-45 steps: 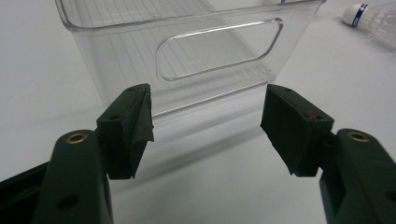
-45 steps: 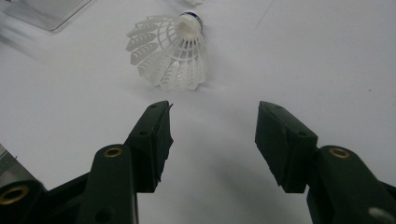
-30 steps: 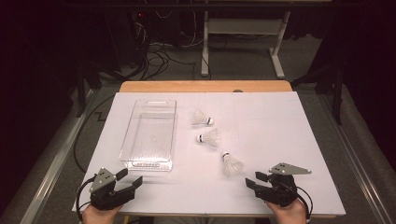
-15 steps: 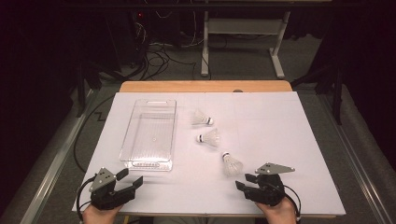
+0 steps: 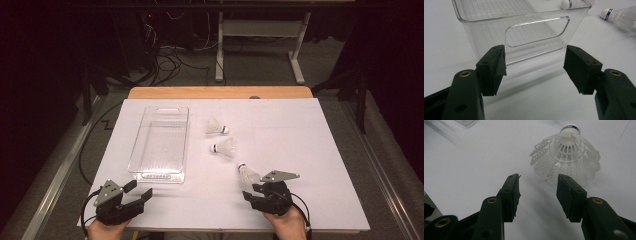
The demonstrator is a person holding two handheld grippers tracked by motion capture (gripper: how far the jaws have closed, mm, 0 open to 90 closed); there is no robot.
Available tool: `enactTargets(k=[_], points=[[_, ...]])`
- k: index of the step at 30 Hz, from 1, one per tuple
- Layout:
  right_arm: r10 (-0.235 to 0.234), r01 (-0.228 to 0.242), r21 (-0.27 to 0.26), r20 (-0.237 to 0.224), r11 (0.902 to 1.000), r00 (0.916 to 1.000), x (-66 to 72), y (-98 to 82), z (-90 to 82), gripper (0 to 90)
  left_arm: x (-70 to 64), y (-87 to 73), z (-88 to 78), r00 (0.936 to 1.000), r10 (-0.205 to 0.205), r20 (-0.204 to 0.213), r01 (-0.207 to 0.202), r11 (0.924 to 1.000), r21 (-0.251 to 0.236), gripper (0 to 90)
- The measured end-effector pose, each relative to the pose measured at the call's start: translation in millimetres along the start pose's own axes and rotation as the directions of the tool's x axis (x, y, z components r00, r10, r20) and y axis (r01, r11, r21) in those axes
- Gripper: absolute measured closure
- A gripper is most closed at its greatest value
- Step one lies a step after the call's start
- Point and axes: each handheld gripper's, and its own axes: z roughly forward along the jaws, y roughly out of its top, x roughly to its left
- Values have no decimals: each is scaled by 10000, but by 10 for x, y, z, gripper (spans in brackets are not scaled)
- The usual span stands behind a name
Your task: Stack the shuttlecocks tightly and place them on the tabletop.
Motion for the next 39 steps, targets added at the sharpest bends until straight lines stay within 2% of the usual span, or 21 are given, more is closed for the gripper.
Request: enactTargets(k=[15,28,39], points=[[-192,190,141,106,9997,9998,55,141,158,560,3,0,-7,10000,-58,47,59,10000,-68,347],[-60,45,321,469,9995,9989,63,208,250,626,-4,-3,-7,9999,-18,129,19,10000,-61,345],[-175,148,398,675,9991,9976,43,211,256,714,-14,-2,-8,9999,31,154,-30,10000,-89,346]])
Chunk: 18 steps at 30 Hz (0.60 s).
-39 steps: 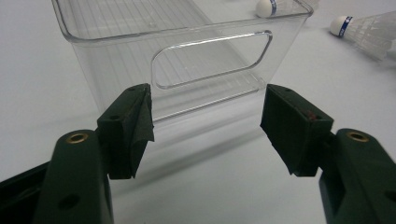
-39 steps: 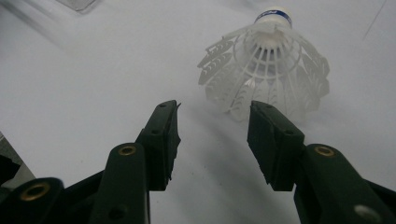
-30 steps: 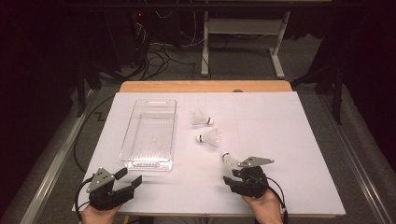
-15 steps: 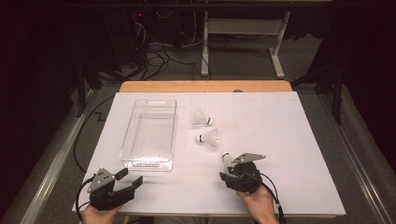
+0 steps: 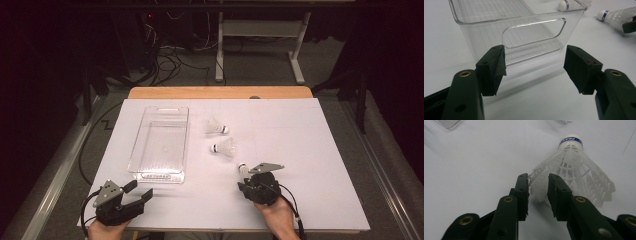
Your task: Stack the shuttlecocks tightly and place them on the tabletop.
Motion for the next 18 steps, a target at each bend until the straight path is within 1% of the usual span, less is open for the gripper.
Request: enactTargets(k=[11,18], points=[[-165,163,75,321,9998,9993,-10,-5,-8,820,-6,-1,-1,10000,7,14,-7,10000,-4,347],[-357,351,111,607,9993,9975,-56,-13,-36,876,-13,-1,7,10000,14,56,-14,10000,49,346]])
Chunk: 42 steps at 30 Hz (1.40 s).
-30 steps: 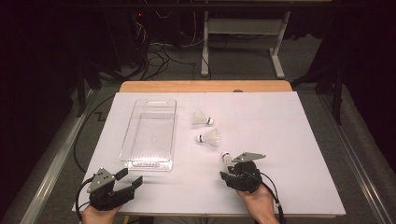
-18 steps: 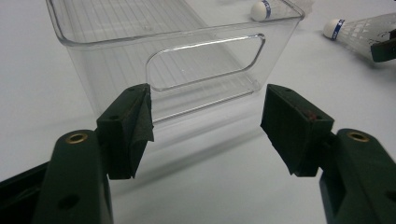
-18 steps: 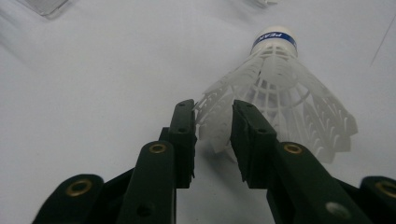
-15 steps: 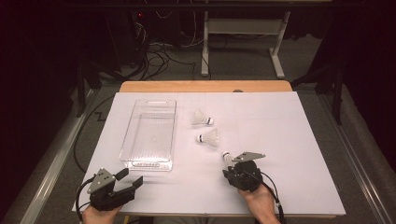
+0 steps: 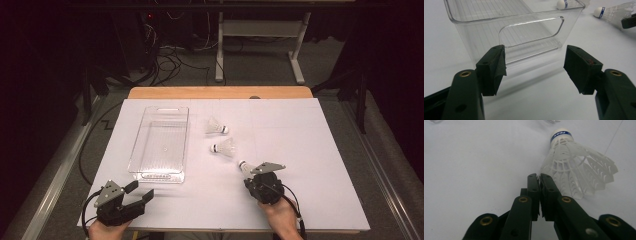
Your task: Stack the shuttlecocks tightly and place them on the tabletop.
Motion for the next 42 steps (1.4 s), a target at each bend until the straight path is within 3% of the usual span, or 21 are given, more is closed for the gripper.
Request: enactTargets(k=[11,23,42], points=[[27,-28,59,59,10000,10000,-128,2,-42,900,-2,0,1,10000,9,8,-9,10000,-6,347],[-331,331,-32,-33,9994,9994,-259,38,-96,900,-9,0,8,10000,37,12,-37,10000,2,347],[-546,544,-68,-374,9985,9978,-424,169,-136,900,-13,1,17,9999,99,23,-100,9999,76,347]])
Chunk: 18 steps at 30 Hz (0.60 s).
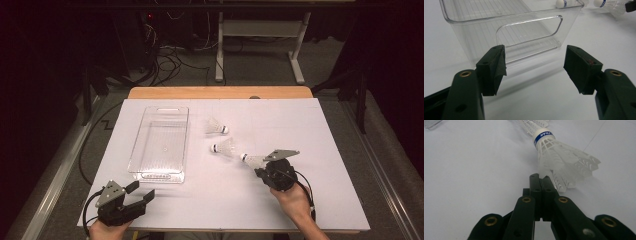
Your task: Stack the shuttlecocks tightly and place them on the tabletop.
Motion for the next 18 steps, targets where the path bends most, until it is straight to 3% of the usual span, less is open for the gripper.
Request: enactTargets(k=[18], points=[[-304,307,133,-251,9994,9992,-56,151,2,900,1,0,7,10000,-14,-20,14,10000,43,343]])
